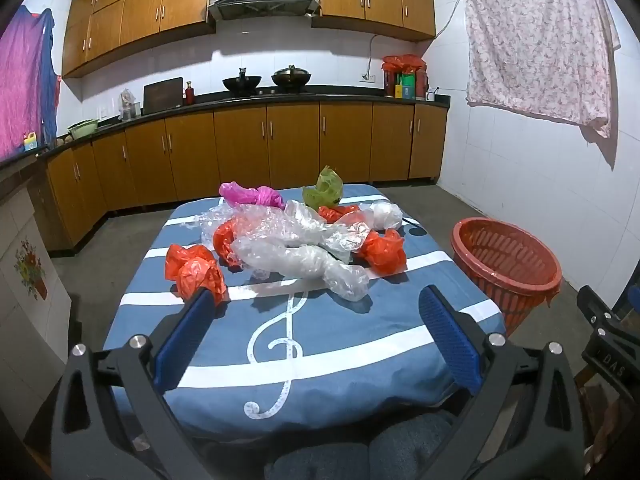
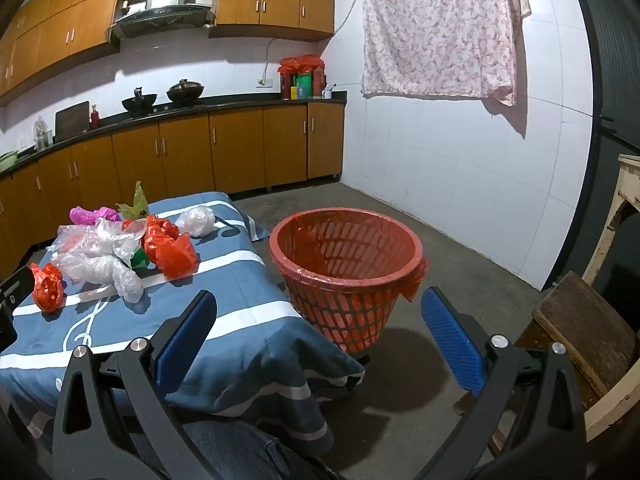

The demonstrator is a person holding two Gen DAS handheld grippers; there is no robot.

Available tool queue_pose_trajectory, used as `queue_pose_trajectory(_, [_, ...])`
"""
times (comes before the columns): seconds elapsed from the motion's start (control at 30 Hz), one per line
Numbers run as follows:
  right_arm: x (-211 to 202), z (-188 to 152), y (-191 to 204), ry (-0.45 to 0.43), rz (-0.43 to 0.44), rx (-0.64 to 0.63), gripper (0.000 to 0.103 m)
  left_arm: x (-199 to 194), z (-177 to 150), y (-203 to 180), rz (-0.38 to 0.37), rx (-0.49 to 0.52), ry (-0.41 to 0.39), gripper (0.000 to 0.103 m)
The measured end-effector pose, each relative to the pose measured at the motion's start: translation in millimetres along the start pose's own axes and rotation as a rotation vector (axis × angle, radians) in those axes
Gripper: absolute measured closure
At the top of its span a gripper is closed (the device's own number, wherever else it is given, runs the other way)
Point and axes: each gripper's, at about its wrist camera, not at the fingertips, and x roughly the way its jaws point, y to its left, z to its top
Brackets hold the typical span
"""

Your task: Collect trash

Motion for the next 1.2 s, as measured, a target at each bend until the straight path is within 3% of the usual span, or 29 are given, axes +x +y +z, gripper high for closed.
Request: queue_pose_trajectory(1.2, [1.5, -1.3, 0.4, 0.004, -0.001, -0.002, 0.002, 0.4, 0.1, 0.2, -0.003, -0.005, 0.008, 0.004])
